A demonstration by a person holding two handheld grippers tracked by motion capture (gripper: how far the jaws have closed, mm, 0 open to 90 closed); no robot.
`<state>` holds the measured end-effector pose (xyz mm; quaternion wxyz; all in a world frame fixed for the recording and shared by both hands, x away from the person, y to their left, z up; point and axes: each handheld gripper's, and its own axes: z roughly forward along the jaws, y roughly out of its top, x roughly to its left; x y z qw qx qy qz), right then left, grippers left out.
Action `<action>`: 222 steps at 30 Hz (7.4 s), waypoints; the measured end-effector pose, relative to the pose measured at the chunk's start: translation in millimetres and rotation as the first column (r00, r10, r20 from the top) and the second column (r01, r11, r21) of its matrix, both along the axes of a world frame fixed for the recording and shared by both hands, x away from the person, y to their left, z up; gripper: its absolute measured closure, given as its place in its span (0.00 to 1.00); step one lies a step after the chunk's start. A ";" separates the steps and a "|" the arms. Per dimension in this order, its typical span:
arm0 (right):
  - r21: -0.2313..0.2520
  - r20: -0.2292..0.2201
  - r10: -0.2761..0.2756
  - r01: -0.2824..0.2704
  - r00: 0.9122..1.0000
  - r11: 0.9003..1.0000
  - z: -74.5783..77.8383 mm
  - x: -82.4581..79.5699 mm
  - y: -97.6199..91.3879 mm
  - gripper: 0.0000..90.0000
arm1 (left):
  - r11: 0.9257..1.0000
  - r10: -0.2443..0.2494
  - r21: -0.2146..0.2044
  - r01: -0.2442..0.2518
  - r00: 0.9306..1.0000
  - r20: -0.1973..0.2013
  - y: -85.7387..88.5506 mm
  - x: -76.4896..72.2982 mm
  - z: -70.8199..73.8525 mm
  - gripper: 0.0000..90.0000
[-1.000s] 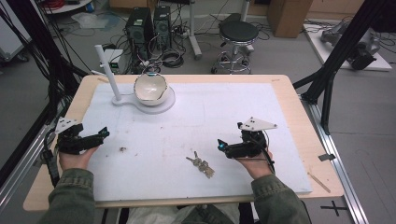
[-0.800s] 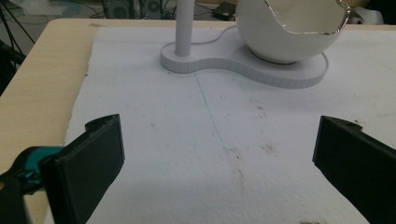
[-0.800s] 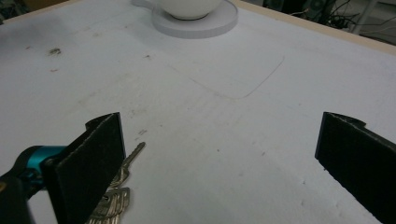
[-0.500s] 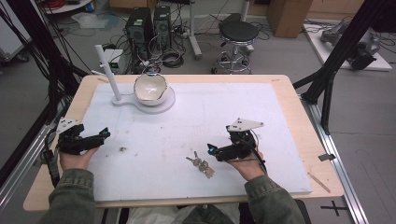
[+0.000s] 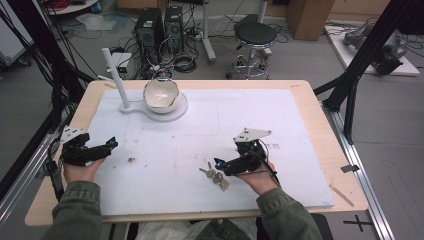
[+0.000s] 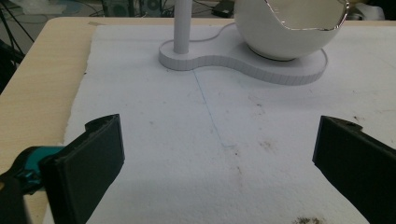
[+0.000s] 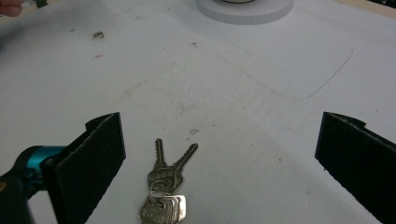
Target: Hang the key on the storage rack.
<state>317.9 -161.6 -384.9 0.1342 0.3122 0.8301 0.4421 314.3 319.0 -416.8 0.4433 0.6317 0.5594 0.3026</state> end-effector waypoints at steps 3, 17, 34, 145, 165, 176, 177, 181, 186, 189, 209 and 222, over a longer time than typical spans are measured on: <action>-0.003 -0.010 0.006 -0.006 1.000 1.000 -1.2 0.6 3.0 0.01 | 1.000 0.000 0.000 0.000 1.000 0.001 -0.3 0.0 0.0 0.03; -0.063 -0.069 0.042 -0.046 0.997 0.997 -11.3 3.2 19.1 0.01 | 1.000 0.001 -0.004 -0.001 1.000 0.003 -0.3 0.5 -0.4 0.03; -0.167 -0.152 0.080 -0.105 0.985 0.980 -26.0 3.4 39.1 0.01 | 1.000 0.004 -0.005 -0.004 1.000 0.004 0.2 0.4 -0.2 0.03; -0.188 -0.179 0.011 -0.046 0.984 0.981 2.6 -1.3 45.9 0.89 | 1.000 -0.004 0.000 0.004 1.000 -0.005 -1.0 1.8 -1.7 0.03; -0.087 -0.146 0.058 -0.071 0.988 0.994 30.9 -1.9 40.4 0.89 | 1.000 -0.004 0.001 0.004 1.000 -0.006 -1.1 1.9 -1.8 0.03; -0.064 -0.135 0.076 -0.086 0.988 0.994 44.3 1.4 43.8 0.89 | 1.000 -0.004 0.000 0.004 1.000 -0.006 -1.0 1.9 -1.7 0.03; -0.061 -0.133 0.083 -0.092 0.988 0.994 45.1 2.2 44.1 0.89 | 1.000 -0.004 0.000 0.004 1.000 -0.006 -1.0 1.9 -1.8 0.03; -0.060 -0.128 0.091 -0.100 0.988 0.993 49.9 3.0 47.5 0.89 | 1.000 -0.004 -0.001 0.004 1.000 -0.006 -1.3 2.1 -1.9 0.03; -0.042 -0.122 0.111 -0.117 0.986 0.992 58.8 7.3 51.6 0.89 | 1.000 -0.003 -0.001 0.003 1.000 -0.005 -1.3 2.1 -1.9 0.03; -0.036 -0.124 0.117 -0.122 0.985 0.992 63.4 10.1 54.1 0.89 | 1.000 -0.003 -0.001 0.003 1.000 -0.005 -1.2 2.1 -1.9 0.03; -0.021 -0.133 0.153 -0.157 0.979 0.987 85.7 27.8 71.0 0.89 | 1.000 -0.006 0.002 0.006 1.000 -0.004 -1.3 2.7 -2.2 0.03; -0.004 -0.160 0.167 -0.170 0.973 0.985 93.2 41.3 81.9 0.89 | 1.000 -0.010 0.005 0.010 1.000 -0.007 -1.1 2.8 -2.2 0.03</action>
